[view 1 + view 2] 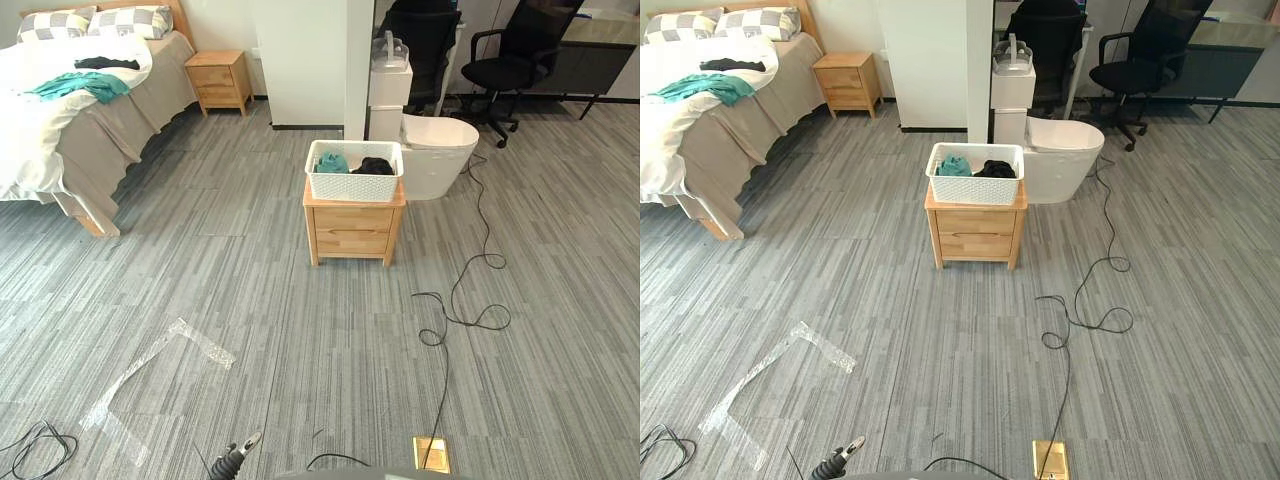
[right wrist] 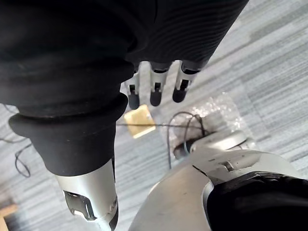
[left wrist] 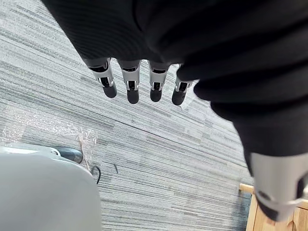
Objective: Pick up the laundry basket with both hands and put the clothes into the washing machine.
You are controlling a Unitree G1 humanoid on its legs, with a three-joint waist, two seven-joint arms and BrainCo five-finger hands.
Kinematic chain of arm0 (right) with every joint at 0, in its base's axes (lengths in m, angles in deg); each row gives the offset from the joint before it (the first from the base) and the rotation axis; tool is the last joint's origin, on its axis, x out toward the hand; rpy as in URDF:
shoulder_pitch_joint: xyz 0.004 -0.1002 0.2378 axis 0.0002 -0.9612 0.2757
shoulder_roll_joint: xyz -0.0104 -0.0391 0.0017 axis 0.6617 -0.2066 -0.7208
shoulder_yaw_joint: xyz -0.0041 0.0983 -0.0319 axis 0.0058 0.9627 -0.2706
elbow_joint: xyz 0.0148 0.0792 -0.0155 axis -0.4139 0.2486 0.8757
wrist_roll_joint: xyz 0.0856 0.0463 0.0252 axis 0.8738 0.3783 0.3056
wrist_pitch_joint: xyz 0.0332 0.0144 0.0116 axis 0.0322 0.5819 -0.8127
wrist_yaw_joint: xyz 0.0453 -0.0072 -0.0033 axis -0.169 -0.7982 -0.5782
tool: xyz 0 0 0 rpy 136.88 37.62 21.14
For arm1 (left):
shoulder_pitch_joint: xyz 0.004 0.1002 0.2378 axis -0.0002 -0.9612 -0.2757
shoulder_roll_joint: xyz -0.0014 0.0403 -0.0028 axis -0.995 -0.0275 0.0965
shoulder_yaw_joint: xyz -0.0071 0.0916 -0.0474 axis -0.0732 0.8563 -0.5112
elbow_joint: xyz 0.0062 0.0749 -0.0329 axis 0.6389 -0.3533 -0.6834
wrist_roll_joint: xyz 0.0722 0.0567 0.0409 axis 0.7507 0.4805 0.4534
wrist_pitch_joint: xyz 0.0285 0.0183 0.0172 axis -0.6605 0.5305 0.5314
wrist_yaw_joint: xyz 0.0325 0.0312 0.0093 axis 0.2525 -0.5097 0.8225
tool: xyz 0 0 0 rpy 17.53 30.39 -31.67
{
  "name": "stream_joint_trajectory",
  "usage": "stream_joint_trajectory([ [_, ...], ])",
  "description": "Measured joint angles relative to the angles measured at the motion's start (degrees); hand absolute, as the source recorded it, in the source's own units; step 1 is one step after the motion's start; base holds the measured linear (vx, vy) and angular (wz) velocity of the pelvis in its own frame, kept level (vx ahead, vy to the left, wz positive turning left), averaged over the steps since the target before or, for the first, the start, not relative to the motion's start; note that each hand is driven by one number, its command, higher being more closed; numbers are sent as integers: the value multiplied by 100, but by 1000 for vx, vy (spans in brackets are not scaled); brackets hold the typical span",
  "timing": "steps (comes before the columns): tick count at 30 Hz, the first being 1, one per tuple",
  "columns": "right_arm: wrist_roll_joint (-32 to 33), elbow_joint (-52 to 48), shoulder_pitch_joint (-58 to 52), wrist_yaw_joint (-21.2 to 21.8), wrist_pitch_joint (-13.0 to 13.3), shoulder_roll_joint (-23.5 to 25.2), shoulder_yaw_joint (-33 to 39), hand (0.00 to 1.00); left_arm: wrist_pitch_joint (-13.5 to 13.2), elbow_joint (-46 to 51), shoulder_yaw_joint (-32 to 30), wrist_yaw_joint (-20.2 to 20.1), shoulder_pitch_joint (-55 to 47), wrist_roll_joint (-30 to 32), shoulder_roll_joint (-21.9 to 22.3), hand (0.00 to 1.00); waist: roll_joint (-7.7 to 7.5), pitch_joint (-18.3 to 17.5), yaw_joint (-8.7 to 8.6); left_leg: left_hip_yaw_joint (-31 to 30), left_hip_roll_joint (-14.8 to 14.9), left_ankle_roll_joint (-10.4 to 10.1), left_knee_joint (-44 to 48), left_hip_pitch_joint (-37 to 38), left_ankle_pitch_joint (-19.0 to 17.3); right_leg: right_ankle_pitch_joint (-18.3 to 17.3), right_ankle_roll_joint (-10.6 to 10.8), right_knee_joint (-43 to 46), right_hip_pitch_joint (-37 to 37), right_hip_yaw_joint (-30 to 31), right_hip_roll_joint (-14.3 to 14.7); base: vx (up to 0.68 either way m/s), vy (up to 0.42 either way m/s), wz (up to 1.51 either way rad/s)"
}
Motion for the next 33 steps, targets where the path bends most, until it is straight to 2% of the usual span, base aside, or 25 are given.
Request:
stream_joint_trajectory([
  [2,21,60,37,3,26,-14,32,0,-30,3,-12,-30,62,-85,56,0,-19,26,3,9,14,0,-67,74,2,0,1,-78,81,-37,23,34,-32,4],
  [6,62,162,153,5,58,-48,39,0,-104,5,-66,-30,212,-108,296,0,58,44,2,22,33,14,-151,73,35,65,104,-220,118,-42,54,8,-8,0],
  [7,119,161,163,5,60,-38,38,0,-124,6,-66,-39,260,-115,327,0,12,85,0,23,46,14,-158,91,35,66,104,-223,156,-40,70,13,-26,-3],
  [9,172,161,176,7,66,-26,39,0,-126,5,-60,-38,268,-136,338,0,30,96,-1,39,66,15,-173,129,36,66,104,-224,165,-36,92,-11,-30,-4],
  [10,178,160,194,8,67,-24,39,0,-126,5,-60,-33,270,-146,356,0,-8,138,-1,40,72,29,-183,137,45,66,104,-228,161,-36,100,-36,-27,0],
  [11,178,156,222,16,70,-22,43,0,-126,6,-59,-33,284,-152,356,0,50,152,0,40,75,33,-185,151,47,67,102,-231,170,-39,103,-49,-29,1],
  [12,177,156,220,22,70,-26,47,0,-126,5,-59,-38,281,-212,370,0,7,185,1,43,77,38,-196,149,51,68,100,-236,165,-40,105,-43,-19,1],
  [14,176,157,220,44,67,-21,82,0,-126,4,-62,-40,276,-311,370,0,36,185,3,61,76,42,-204,147,53,114,29,-292,181,-38,110,-40,-14,-3],
  [15,178,158,221,97,61,-23,98,0,-124,2,-69,-43,277,-322,370,0,10,208,6,104,73,91,-243,139,84,142,-13,-342,175,-26,113,-38,-14,-6],
  [16,179,156,233,128,60,-17,146,0,-123,-5,-87,-46,281,-322,370,0,48,208,-2,120,72,150,-305,156,124,150,-23,-349,165,-23,118,-39,-18,-5],
  [19,274,160,234,147,57,0,192,0,-121,-46,-166,-56,286,-370,365,0,22,230,3,161,74,151,-373,169,144,207,-106,-425,162,4,131,-33,-17,-5],
  [28,389,160,266,241,12,19,322,0,-107,-49,-262,-165,285,-390,326,0,-7,268,4,200,85,153,-457,154,143,227,-98,-523,142,36,151,-1,-6,-3],
  [30,425,159,379,243,-5,2,334,0,-107,-47,-261,-165,289,-427,335,0,27,293,5,278,91,201,-440,108,109,137,21,-353,28,94,145,15,5,-18],
  [32,428,144,550,247,-10,-13,427,0,-95,-49,-199,-167,410,-426,337,0,65,477,-9,307,57,447,-139,-25,-57,-595,370,946,-558,-12,10,-3,10,5],
  [33,429,141,556,254,-10,-15,426,0,-95,-48,-152,-166,442,-427,326,0,42,521,-6,299,25,481,-92,-19,-101,-780,551,1440,-755,-80,-66,-30,33,14],
])
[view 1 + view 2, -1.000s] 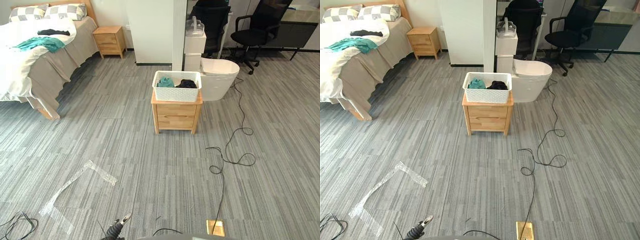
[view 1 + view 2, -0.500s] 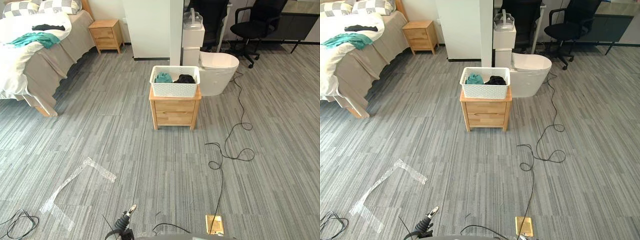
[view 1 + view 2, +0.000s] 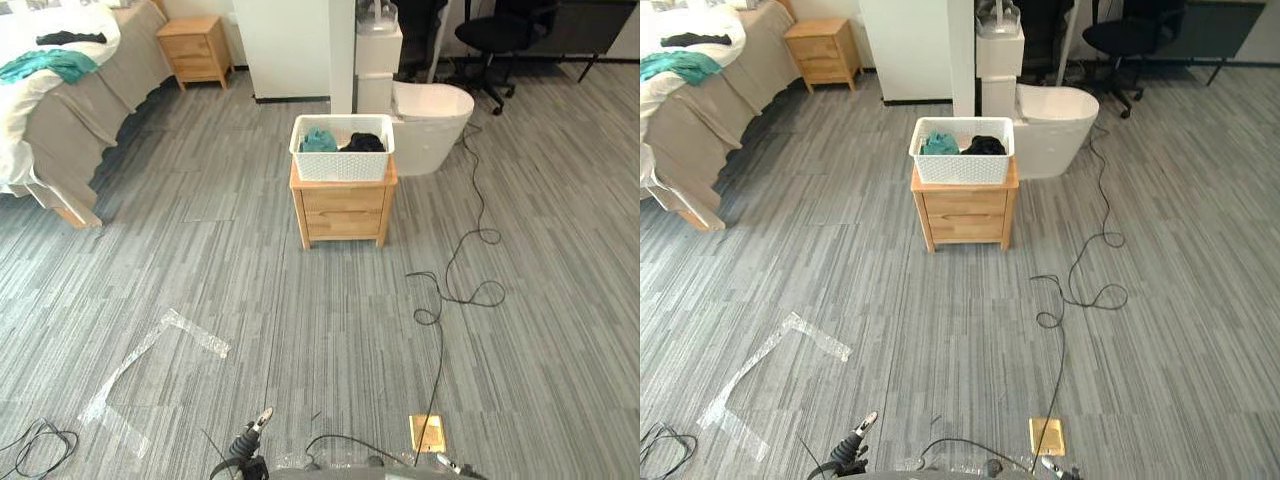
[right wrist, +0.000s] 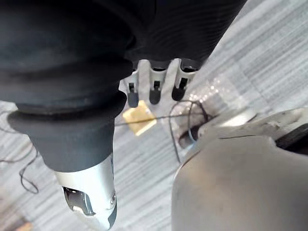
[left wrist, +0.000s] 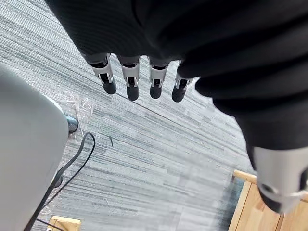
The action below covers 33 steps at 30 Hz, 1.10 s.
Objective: Pick up the laundry basket with both hands and put the clothes into the washing machine.
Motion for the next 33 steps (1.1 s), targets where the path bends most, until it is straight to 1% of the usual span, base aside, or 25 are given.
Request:
stream_joint_trajectory([
  [1,12,-2,29,27,1,-26,-4,0,-6,5,72,2,31,-1,0,0,2,75,36,-1,-38,76,31,14,-97,-125,142,1187,-500,-289,-208,-44,56,7],
  [2,47,-36,33,98,6,-55,-7,0,1,-5,117,4,65,1,-62,0,-74,134,3,-33,-116,86,92,67,-279,-79,36,2423,-1054,-606,-513,-30,58,4],
  [4,150,20,28,162,4,-2,8,0,62,-1,124,7,95,4,-187,0,-174,312,-3,-48,-173,254,145,399,-431,-251,-135,3449,-1488,-827,-811,171,45,3],
  [5,170,30,-15,214,-7,-1,20,0,128,-18,123,4,111,66,-217,0,-162,314,-32,-88,-102,228,187,485,-556,-372,-212,3469,-1644,-977,-859,286,27,6],
  [8,119,87,-66,269,-51,69,257,0,191,-147,111,-3,304,185,-201,0,-94,352,-216,-386,173,116,280,570,-799,-356,-280,2567,-1951,-1221,-798,330,-58,46],
  [11,-293,292,-107,345,-251,125,867,0,248,-221,-78,-147,549,443,-152,0,-117,489,-329,-719,508,-101,30,807,-996,624,-212,260,-2331,-1179,-757,531,-194,66],
  [12,-373,368,-186,360,-325,144,1118,0,282,-226,-203,-219,562,560,-152,0,-126,505,-332,-743,677,-224,-82,994,-1110,1085,-35,-127,-2386,-1031,-741,762,-325,59],
  [13,-446,369,-258,384,-388,177,1315,0,320,-241,-336,-271,504,681,-162,0,-145,482,-352,-841,789,-169,131,1084,-1180,1397,-158,241,-2399,-978,-674,793,-380,68],
  [14,-461,438,-237,412,-402,219,1720,0,352,-243,-536,-341,488,781,-122,0,-119,485,-372,-904,944,-202,1099,793,-1152,1406,-502,684,-2357,-931,-613,693,-338,54],
  [15,-459,447,-237,422,-400,217,1822,0,353,-233,-615,-352,486,797,-98,0,-98,479,-369,-925,989,-203,1418,692,-1121,1367,-610,737,-2316,-958,-600,704,-399,37],
  [16,-459,410,-198,455,-405,179,2238,0,353,-181,-994,-362,456,786,31,0,147,482,-304,-936,1306,-293,3019,164,-449,933,-885,833,-1892,-1170,-343,740,-397,12],
  [17,-453,226,-170,467,-404,187,2185,0,354,-155,-1191,-341,386,674,43,0,204,486,-278,-952,1481,-407,4251,-324,592,623,-988,756,-1470,-1200,-169,765,-377,4],
  [18,-442,196,-135,467,-393,153,2065,0,362,-133,-1205,-335,341,548,34,0,165,517,-261,-931,1554,-582,4902,-588,749,550,-1049,667,-1235,-1187,-68,771,-316,-18],
  [19,-390,194,-10,453,-387,70,1720,0,375,-115,-1198,-339,295,335,1,0,192,518,-191,-817,1644,-438,6092,-1066,626,453,-1123,302,-642,-1109,144,759,-251,-33],
  [20,-378,195,142,419,-387,12,1326,0,376,-67,-1173,-346,290,256,-44,0,82,578,-98,-641,1606,-351,6743,-1463,353,445,-1133,-146,17,-996,254,730,-226,-32],
  [21,-377,186,217,386,-378,8,1162,0,369,34,-1174,-343,286,220,-90,0,-8,601,-30,-505,1558,-345,6790,-1691,213,445,-1134,-362,308,-950,259,693,-190,-21],
  [23,-301,174,613,261,-267,-113,689,0,316,375,-1059,-330,309,50,-124,0,-161,627,164,-122,1248,-324,5877,-2647,-305,444,-1134,-941,1048,-672,215,632,-135,-27],
  [24,-250,176,719,223,-233,-163,602,0,295,449,-1033,-324,321,-19,-130,0,-175,636,225,-61,1160,-327,5332,-2815,-336,422,-1113,-1027,1178,-606,179,614,-36,-58],
  [26,-205,85,964,184,-128,-210,585,0,255,462,-994,-212,240,-124,-106,0,-138,640,337,138,851,-507,2223,-2741,-69,312,-932,-1287,1681,-405,52,624,48,-71],
  [27,-204,-13,934,184,-71,-241,562,0,246,450,-947,-209,171,-138,-81,0,-19,571,331,82,828,-504,1140,-2701,210,189,-762,-1391,1874,-330,54,650,154,-81],
  [28,-207,-33,881,158,-20,-300,441,0,246,423,-902,-204,15,-135,-53,0,125,466,389,-107,812,-523,1034,-2876,582,-158,-678,-1447,2143,-121,46,655,242,-88],
  [29,-210,-19,848,131,-31,-272,332,0,237,340,-918,-194,-47,-143,-64,0,70,387,458,-184,671,-472,1386,-2932,937,-394,-607,-1305,2210,-11,-105,878,401,-64],
  [30,-220,24,693,139,-55,-227,213,0,235,244,-955,-156,-35,-147,-143,0,-103,261,403,-466,302,-271,1410,-2855,1065,-428,-625,-454,1874,131,-439,731,365,-29],
  [32,-219,91,577,170,-62,-172,216,0,230,219,-959,-122,-53,-147,-190,0,-222,223,420,-361,178,-118,1210,-2559,1103,-341,-501,813,1374,325,-649,550,265,-10],
  [33,-220,114,440,194,-64,-58,273,0,230,173,-954,-116,-84,-149,-251,0,-423,233,402,-206,-18,67,1106,-2187,963,116,13,2025,951,499,-858,737,268,5],
])
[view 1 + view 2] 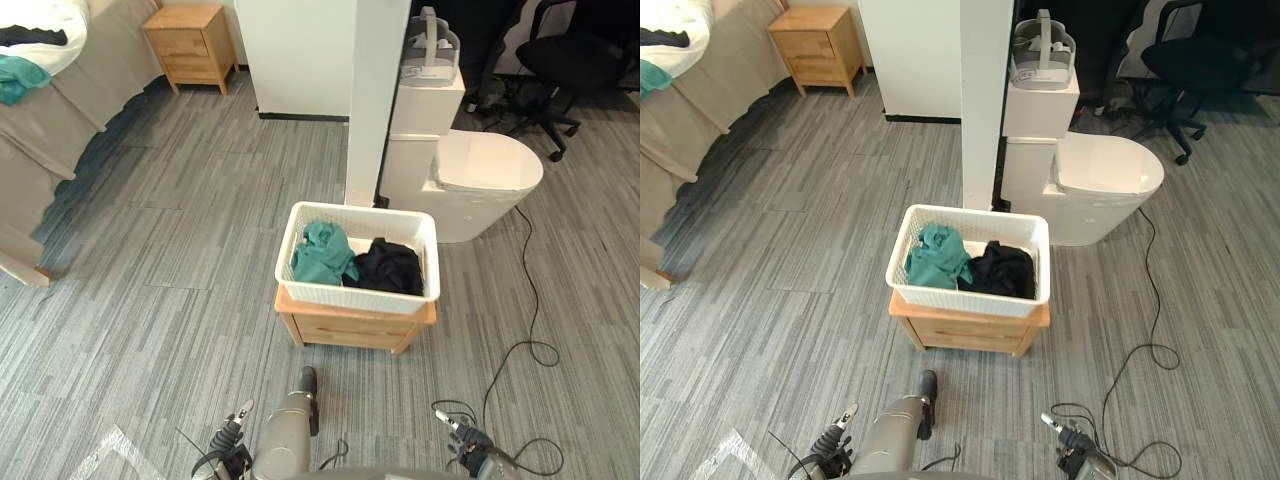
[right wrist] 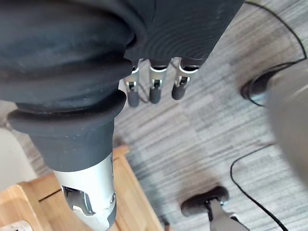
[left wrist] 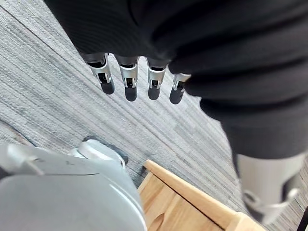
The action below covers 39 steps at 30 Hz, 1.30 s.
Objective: Pick up the laundry basket with both hands and put the clothes into the washing machine.
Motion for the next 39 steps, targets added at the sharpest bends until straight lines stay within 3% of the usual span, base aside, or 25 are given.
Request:
stream_joint_trajectory([
  [1,-5,137,-56,57,-40,86,156,0,16,-101,4,3,-10,-2,-78,0,-68,-8,-135,-15,-104,139,-7,429,-213,506,388,1174,-412,180,-89,718,247,7],
  [3,-51,144,-132,105,-116,119,242,0,22,-105,-2,1,-10,-2,-90,0,11,2,-105,21,-51,150,-221,990,-345,122,41,1597,-717,-76,-182,537,154,-11],
  [5,-115,134,-158,197,-124,111,333,0,16,-63,-10,0,-5,13,-76,0,165,9,-110,33,114,107,-668,1612,-375,-210,-223,1176,-918,-862,-341,443,91,-18],
  [6,-120,119,-150,175,-117,103,357,0,17,-61,-23,1,-3,16,-74,0,233,5,-112,36,206,80,-840,1849,-392,-293,-206,614,-1078,-1206,-387,269,-3,-7],
  [8,-116,126,-158,163,-129,135,459,0,14,-55,-60,4,41,42,-84,0,213,-16,-118,-4,316,-30,-921,2064,-526,-192,-154,-627,-1247,-1352,-414,318,-75,12],
  [9,-116,128,-168,157,-141,153,474,0,9,-54,-60,1,40,50,-91,0,186,-32,-112,-26,333,-91,-919,2095,-588,-26,-180,-1017,-1267,-1361,-436,328,-184,27],
  [10,-115,132,-198,146,-183,216,537,0,7,-61,-95,2,11,58,-107,0,46,-117,-95,-77,268,-205,-908,2120,-675,727,-215,-1616,-1361,-1293,-491,273,-252,27],
  [11,-114,153,-220,145,-217,287,608,0,22,-87,-262,9,-59,63,-135,0,-150,-207,-93,-165,169,-325,-902,2147,-772,1153,1,-1731,-1393,-1116,-541,218,-224,18],
  [14,-109,165,-226,144,-212,222,725,0,22,-140,-473,6,-252,71,138,0,70,-400,-95,-372,438,-540,-904,2154,-893,868,67,-2504,-920,-1407,-260,197,-294,13],
  [18,-16,127,-345,44,-207,87,703,0,52,-184,-504,-9,-255,68,251,0,301,-508,-114,-734,726,-703,-1028,2065,-832,943,-42,-3111,-596,-1791,138,139,-195,42],
  [22,161,-54,-331,9,-102,59,435,0,52,-184,-699,-5,-267,66,245,0,236,-576,-110,-755,826,-763,-1122,2024,-822,1034,-100,-3438,-516,-1849,279,58,-78,6],
  [26,455,-715,-411,-65,-101,52,296,0,49,-166,-957,4,-357,66,189,0,74,-604,-167,-702,785,-770,-1173,1954,-825,1147,-71,-3677,-524,-1822,286,40,2,-5],
  [27,468,-1210,-476,-91,-100,34,264,0,49,-146,-965,6,-377,72,154,0,76,-609,-264,-674,746,-771,-1183,1955,-828,1161,-48,-3704,-529,-1800,247,47,37,-9],
  [31,406,-2803,-481,-168,-84,-152,157,0,49,475,-964,15,-425,149,-11,0,165,-575,-320,-391,652,-748,-1178,1832,-847,1373,-20,-3891,-706,-1549,185,10,54,-33],
  [39,33,-3772,-1,-374,-96,-486,-326,0,-143,2487,-512,393,245,129,-335,0,329,-157,-311,-354,615,-731,-924,1221,-824,1628,-68,-3889,-1254,-1502,148,-63,0,-8],
])
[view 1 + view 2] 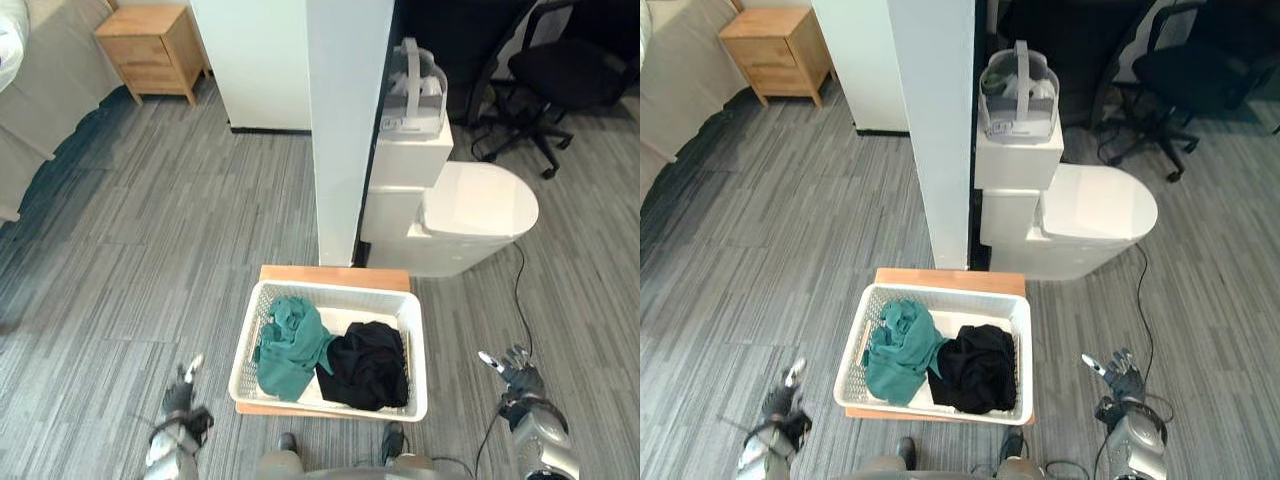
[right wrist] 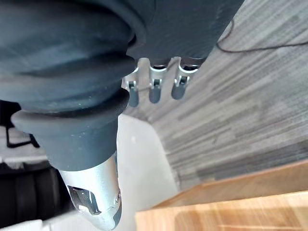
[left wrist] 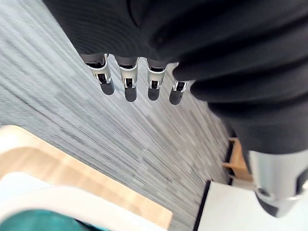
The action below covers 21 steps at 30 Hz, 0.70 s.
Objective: Pick up the laundry basket with both hands and put the clothes into the washing machine.
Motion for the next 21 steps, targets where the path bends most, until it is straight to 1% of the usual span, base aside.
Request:
stream_joint_trajectory([
  [2,-98,1,332,-34,-11,-38,-295,0,2,55,94,141,462,264,-35,0,-5,243,21,57,-9,10,26,-151,59,90,-36,-4,-170,83,-3,-121,-20,-15],
  [3,-106,1,437,-68,-13,-35,-452,0,5,54,149,221,610,371,-36,0,-16,311,34,82,-9,1,24,-182,78,114,-38,-11,-218,113,-1,-122,-28,-14],
  [4,-117,2,558,-90,-16,-33,-634,0,11,54,268,308,791,376,-35,0,-17,421,38,87,-9,0,24,-180,91,127,-40,-12,-220,121,2,-60,-19,-6],
  [6,-201,30,716,-87,-20,-22,-905,0,12,54,486,412,996,375,-35,0,-25,527,52,97,-8,-1,22,-181,95,137,-37,-13,-230,133,4,-50,-23,-2],
  [8,-251,116,802,-90,-20,7,-1119,0,13,54,707,502,1085,376,-34,0,-41,558,56,129,-9,-1,14,-192,95,145,-33,-13,-265,157,4,-14,-10,-7],
  [9,-274,142,891,-89,-25,59,-1329,0,15,51,895,511,1125,376,-29,0,-58,624,61,146,-12,-1,11,-199,95,150,-35,-13,-282,167,2,1,-6,-7],
  [10,-274,143,903,-88,-25,70,-1381,0,15,46,940,511,1138,376,-29,0,-58,642,60,146,-12,-1,11,-199,95,151,-35,-13,-282,167,1,2,-4,-3],
  [12,-319,226,1037,-62,-38,166,-1840,0,10,-13,1253,556,1274,491,28,0,-72,805,62,163,-15,0,11,-204,96,247,-56,-71,-277,167,5,-7,-1,-2],
  [16,-339,375,1197,-103,-123,324,-2201,0,-1,-498,1578,615,1462,597,0,0,-71,855,65,178,-72,11,11,-227,103,293,-28,-126,-277,177,-42,-3,0,-1],
  [19,-341,379,1254,-99,-121,244,-2376,0,-6,-1001,1834,611,1657,670,-165,0,-137,918,74,197,-92,12,19,-216,103,322,-23,-126,-273,196,-63,-10,4,0],
  [21,-358,479,1307,-104,-96,233,-2447,0,2,-1259,1885,607,1714,777,-238,0,-182,943,69,203,-93,12,27,-208,103,324,-24,-125,-268,202,-65,-31,6,-2],
])
